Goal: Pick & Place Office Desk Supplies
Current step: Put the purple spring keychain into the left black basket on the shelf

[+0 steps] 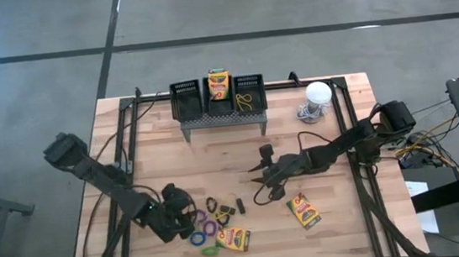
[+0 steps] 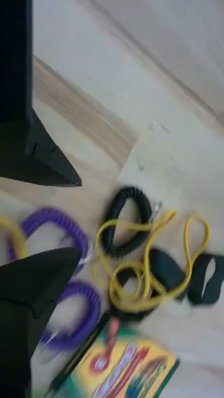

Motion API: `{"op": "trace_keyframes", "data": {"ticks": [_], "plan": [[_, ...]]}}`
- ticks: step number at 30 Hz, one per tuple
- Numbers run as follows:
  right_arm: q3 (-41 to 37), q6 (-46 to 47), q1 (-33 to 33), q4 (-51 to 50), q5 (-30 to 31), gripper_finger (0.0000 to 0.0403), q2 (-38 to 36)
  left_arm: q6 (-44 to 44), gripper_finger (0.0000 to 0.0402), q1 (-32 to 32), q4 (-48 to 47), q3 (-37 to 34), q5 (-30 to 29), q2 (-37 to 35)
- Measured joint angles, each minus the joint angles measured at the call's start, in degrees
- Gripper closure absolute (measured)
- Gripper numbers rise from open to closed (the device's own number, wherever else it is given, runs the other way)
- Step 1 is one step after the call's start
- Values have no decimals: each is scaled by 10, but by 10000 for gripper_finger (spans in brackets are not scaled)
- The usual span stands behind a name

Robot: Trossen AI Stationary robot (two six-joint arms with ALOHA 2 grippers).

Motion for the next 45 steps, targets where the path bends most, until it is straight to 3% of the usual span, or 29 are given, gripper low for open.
{"op": "trace_keyframes", "data": {"ticks": [9, 21, 29, 33, 39, 42, 45], "plan": [[-11, 23, 0, 0, 4, 274, -26, 108, 230, 15, 233, -100, 30, 1], [-21, 40, 0, 0, 4, 274, -30, 153, 271, 20, 235, -96, 49, 56], [-22, 53, 0, -1, 4, 279, -29, 191, 383, 24, 222, -86, 53, 52], [-22, 53, 0, -2, 3, 282, -29, 246, 381, 31, 150, -18, 53, 25], [-22, 37, 0, -3, 3, 278, -29, 301, 379, 35, -132, 153, -25, -18], [-22, 21, 0, -3, 4, 279, -29, 300, 379, 35, -249, 217, -100, -25], [-22, -5, 0, -2, 7, 282, -29, 283, 379, 45, -320, 253, -217, -33]]}}
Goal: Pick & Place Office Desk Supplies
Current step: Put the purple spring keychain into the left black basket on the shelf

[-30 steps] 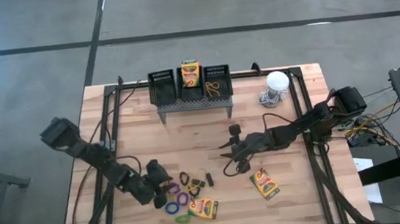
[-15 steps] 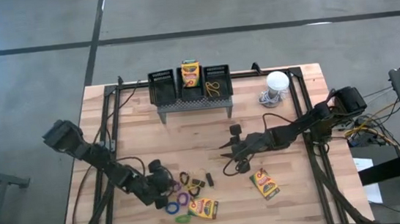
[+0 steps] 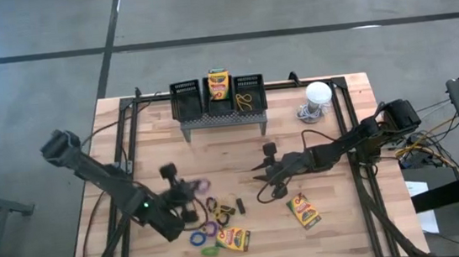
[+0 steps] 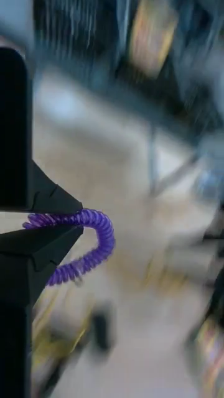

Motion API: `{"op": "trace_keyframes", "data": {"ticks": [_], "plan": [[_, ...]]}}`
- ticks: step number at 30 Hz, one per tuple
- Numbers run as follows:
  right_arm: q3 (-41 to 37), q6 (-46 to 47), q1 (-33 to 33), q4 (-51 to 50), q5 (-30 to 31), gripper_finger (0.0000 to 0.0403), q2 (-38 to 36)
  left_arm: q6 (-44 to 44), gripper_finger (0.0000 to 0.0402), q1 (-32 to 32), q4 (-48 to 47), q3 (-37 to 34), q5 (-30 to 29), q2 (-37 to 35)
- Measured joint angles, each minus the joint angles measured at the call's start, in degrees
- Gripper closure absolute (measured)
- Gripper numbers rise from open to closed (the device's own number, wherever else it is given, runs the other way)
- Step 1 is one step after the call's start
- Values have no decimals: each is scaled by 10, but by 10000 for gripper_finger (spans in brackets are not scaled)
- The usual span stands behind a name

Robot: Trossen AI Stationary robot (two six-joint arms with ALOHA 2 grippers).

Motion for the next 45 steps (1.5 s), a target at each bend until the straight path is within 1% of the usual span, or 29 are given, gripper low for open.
{"op": "trace_keyframes", "data": {"ticks": [2, 4, 7, 10, 13, 14, 16, 18, 19, 20, 21, 23, 26, 29, 32, 34, 35, 36, 38, 41, 43, 45], "plan": [[1, -17, -1, 2, 0, 285, 0, -14, 378, 31, -44, 13, -57, -14], [4, -33, -3, 3, 2, 287, 0, -12, 378, 85, -65, 19, -66, -33], [9, -52, -4, 4, 2, 290, 0, 30, 378, 198, -59, 21, -46, -74], [14, -53, -7, 5, 2, 293, 0, 95, 378, 339, -28, 18, 11, -106], [14, -54, -7, 5, 2, 294, 0, 153, 378, 491, 24, 17, 102, -124], [14, -54, -7, 5, 2, 293, 0, 174, 377, 536, 47, 17, 147, -126], [14, -54, -7, 5, 2, 292, 0, 218, 377, 619, 86, 17, 266, -123], [14, -53, -8, 5, 2, 292, 0, 239, 377, 681, 117, 17, 378, -111], [14, -51, -8, 4, 2, 292, 0, 245, 376, 705, 125, 17, 421, -104], [14, -50, -8, 4, 2, 292, 0, 252, 374, 723, 132, 17, 448, -99], [14, -49, -8, 4, 2, 291, 0, 258, 371, 739, 136, 17, 459, -93], [13, -48, -8, 3, 2, 291, 0, 260, 357, 761, 135, 17, 462, -80], [13, -46, -8, 2, 2, 291, 0, 260, 320, 784, 140, 17, 462, -66], [13, -41, -8, 2, 2, 291, 0, 260, 273, 789, 153, 18, 469, -61], [13, -38, -8, 2, 2, 291, 0, 263, 235, 788, 144, 37, 490, -66], [13, -33, -8, 2, 2, 291, 0, 275, 220, 785, 108, 62, 515, -79], [12, -31, -8, 2, 2, 291, 0, 275, 217, 783, 84, 78, 518, -85], [12, -30, -8, 2, 2, 291, 0, 275, 216, 780, 56, 91, 514, -92], [11, -28, -8, 0, 2, 291, 0, 264, 220, 776, -15, 113, 483, -107], [9, -25, -8, -1, 2, 291, 0, 226, 243, 781, -105, 121, 443, -123], [8, -21, -8, -1, 2, 291, 0, 219, 266, 794, -123, 107, 429, -126], [8, -18, -8, -1, 2, 291, 0, 216, 292, 800, -107, 79, 429, -126]]}}
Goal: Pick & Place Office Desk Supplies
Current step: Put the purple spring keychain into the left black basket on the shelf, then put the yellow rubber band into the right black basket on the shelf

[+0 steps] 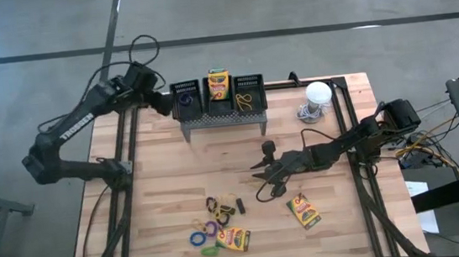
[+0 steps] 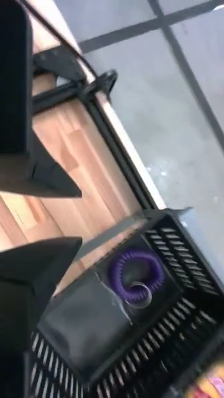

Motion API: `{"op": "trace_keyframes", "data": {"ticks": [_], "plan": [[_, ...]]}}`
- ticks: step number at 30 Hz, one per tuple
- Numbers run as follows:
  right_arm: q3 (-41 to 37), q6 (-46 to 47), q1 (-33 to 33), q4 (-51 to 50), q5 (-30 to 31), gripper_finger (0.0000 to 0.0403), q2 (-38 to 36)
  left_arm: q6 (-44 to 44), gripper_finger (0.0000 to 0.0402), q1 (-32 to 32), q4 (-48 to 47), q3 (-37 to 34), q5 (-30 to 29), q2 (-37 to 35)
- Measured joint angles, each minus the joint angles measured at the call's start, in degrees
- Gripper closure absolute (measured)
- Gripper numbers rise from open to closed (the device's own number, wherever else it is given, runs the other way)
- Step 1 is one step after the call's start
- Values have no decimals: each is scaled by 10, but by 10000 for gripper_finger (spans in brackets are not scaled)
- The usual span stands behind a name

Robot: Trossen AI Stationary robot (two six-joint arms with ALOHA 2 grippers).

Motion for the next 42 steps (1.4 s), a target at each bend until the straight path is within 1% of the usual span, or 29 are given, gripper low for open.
{"op": "trace_keyframes", "data": {"ticks": [4, 7, 10, 13, 20, 22, 25, 29, 31, 32, 34, 36, 39, 41, 42], "plan": [[0, 0, 0, 1, 0, 291, 0, 0, 341, -1, 103, -68, 22, 6], [0, 0, 0, 1, 0, 291, 0, 0, 368, 0, 165, -97, 51, 7], [0, -3, 0, 1, 0, 291, 0, 0, 385, 0, 185, -105, 55, 7], [0, -4, 0, 1, 0, 291, 0, 0, 393, -1, 201, -105, 57, 7], [0, -1, 0, 1, 0, 291, 0, 0, 393, -1, 199, -105, 57, 5], [0, -1, 0, 1, 0, 291, 0, 11, 393, -1, 180, -103, 56, -1], [0, 4, 0, 1, 0, 291, 0, 20, 393, -1, 133, -80, 47, -14], [0, 36, 0, 11, -5, 291, 3, 17, 393, -18, 95, -65, 36, -53], [0, 67, 0, 28, -24, 291, 6, 10, 393, -52, 100, -79, 36, -84], [0, 78, -1, 39, -44, 291, 10, 3, 393, -75, 108, -92, 35, -100], [0, 84, 0, 52, -91, 291, 17, -18, 393, -139, 140, -131, 26, -132], [3, 86, 0, 49, -123, 291, 23, -38, 393, -222, 192, -184, 9, -161], [16, 128, 0, 55, -124, 291, 24, -66, 394, -367, 315, -278, -30, -189], [28, 152, 0, 48, -124, 291, 23, -78, 394, -468, 419, -346, -75, -190], [34, 154, 0, 35, -129, 290, 23, -77, 394, -519, 487, -380, -104, -186]]}}
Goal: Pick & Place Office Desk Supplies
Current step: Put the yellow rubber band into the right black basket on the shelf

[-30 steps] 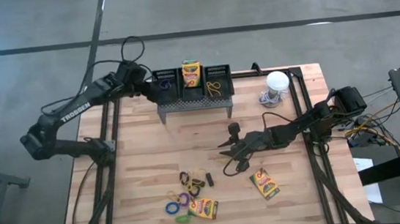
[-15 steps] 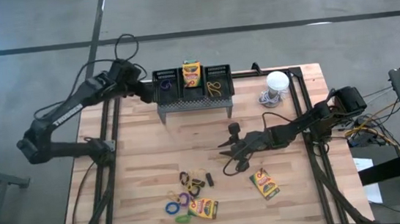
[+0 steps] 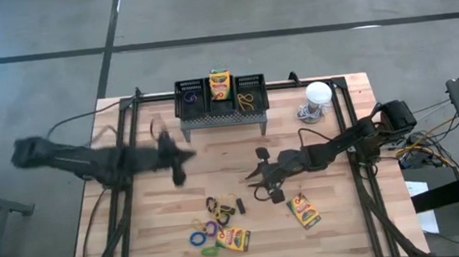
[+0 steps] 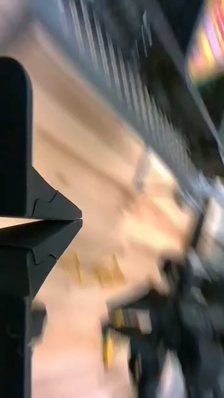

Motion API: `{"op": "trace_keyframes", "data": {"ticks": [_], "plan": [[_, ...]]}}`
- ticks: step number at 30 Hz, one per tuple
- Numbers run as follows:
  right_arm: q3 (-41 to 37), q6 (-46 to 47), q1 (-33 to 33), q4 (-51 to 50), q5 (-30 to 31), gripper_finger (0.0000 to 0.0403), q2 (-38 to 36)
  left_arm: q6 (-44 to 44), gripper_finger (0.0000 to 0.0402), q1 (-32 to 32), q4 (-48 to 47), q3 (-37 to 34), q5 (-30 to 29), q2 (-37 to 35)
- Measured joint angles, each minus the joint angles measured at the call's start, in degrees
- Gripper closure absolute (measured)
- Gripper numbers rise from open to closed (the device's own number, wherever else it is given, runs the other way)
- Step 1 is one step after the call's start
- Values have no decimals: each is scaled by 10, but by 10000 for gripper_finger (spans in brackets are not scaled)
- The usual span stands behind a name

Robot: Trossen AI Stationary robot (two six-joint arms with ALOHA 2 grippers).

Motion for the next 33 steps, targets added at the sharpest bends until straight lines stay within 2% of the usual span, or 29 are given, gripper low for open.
{"op": "trace_keyframes", "data": {"ticks": [5, 7, 10, 16, 23, 28, 33], "plan": [[51, 38, 1, -150, -9, 268, 0, 31, 394, -196, 360, -153, -137, 75], [65, 52, 0, -219, -7, 255, 1, 31, 394, -239, 477, -183, -186, 124], [66, 58, 0, -252, -6, 236, 1, 30, 394, -264, 551, -192, -232, 197], [38, 80, 0, -245, 34, 217, 1, 49, 394, -246, 556, -108, -244, 338], [31, 76, 0, -207, 38, 231, 49, 44, 394, -216, 551, -8, -239, 452], [49, 77, 0, -208, 37, 263, 87, 22, 394, -196, 538, 41, -240, 500], [57, 76, -3, -234, 34, 332, 100, 10, 394, -184, 456, 61, -238, 514]]}}
